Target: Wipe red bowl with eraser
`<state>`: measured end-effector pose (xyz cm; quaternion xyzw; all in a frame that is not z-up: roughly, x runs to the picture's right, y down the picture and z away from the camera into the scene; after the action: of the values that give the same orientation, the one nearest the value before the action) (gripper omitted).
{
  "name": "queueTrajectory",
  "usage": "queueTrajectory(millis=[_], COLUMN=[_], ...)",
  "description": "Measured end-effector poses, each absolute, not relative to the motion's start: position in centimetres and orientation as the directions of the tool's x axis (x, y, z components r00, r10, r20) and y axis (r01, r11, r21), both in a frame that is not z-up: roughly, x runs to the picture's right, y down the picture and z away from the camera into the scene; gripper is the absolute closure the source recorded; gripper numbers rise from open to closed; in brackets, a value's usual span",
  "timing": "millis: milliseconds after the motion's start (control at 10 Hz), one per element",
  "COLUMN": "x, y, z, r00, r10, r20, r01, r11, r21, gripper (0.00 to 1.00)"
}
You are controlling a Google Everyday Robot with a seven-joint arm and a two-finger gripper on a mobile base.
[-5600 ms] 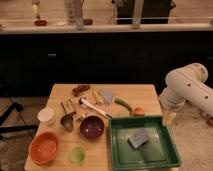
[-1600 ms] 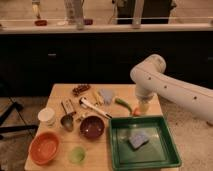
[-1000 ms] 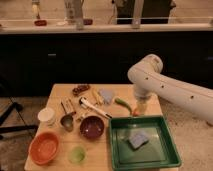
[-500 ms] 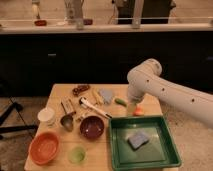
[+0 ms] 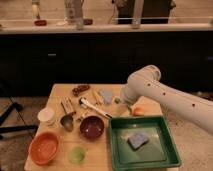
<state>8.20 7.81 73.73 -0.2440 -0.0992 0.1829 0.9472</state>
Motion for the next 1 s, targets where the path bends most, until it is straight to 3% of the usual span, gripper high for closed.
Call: queueTrajectory(millis=[400, 800, 1000], x=[8.3, 5.3, 2.3], y=[7.8, 7.8, 8.2], z=[73.7, 75.1, 75.9], r00=[0.905, 0.709, 0.639], r10=[0.412, 0.696, 0.754], r20=[0.104, 0.114, 0.152], r01=[-0.312, -0.577, -0.62], r11=[0.812, 0.665, 0.622], r21=[-0.494, -0.473, -0.478], gripper=[0.2, 0.2, 0.2])
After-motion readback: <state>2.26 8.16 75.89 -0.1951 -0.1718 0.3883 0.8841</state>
